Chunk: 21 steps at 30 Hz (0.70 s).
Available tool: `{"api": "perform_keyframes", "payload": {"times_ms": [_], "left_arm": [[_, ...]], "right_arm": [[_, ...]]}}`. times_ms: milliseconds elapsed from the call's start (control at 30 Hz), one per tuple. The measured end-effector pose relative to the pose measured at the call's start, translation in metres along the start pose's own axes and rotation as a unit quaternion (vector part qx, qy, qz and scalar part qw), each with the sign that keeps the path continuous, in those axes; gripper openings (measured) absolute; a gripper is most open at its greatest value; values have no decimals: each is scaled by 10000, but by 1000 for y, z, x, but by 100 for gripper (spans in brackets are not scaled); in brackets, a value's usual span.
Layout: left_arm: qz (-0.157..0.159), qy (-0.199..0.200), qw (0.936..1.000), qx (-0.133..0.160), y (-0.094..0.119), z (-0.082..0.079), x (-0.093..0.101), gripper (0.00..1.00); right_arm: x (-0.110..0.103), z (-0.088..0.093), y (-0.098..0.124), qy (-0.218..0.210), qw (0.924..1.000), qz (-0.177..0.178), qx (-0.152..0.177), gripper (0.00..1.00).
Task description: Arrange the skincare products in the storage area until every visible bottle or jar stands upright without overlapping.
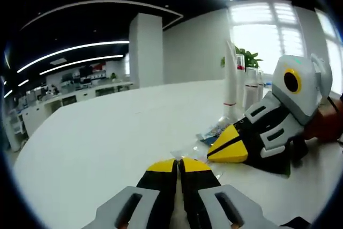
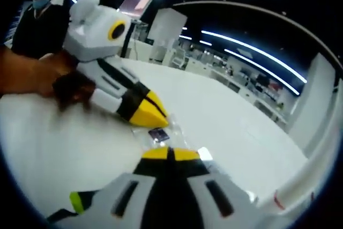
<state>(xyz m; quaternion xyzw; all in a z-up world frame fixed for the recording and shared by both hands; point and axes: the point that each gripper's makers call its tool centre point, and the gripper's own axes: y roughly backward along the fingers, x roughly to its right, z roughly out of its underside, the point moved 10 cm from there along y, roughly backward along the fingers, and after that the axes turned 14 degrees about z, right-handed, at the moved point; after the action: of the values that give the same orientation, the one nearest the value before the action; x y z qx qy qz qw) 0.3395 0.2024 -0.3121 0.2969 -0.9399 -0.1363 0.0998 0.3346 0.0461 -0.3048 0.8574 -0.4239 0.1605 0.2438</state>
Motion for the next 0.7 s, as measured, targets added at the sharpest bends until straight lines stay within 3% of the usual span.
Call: {"api": "perform_keyframes", "payload": {"times_ms": [300,467,700], "left_arm": [[-133,-14,9999,39,4,1,-1,6],[-241,32,9994,227,7,-1,-2,14],[47,-39,9995,306,6,-2,2,10]], "right_arm": [[-1,0,0,-38,10000,-24,17,0],[1,1,-2,-70,10000,-23,12,0],[3,3,-3,-94,10000,-18,14,0]]}}
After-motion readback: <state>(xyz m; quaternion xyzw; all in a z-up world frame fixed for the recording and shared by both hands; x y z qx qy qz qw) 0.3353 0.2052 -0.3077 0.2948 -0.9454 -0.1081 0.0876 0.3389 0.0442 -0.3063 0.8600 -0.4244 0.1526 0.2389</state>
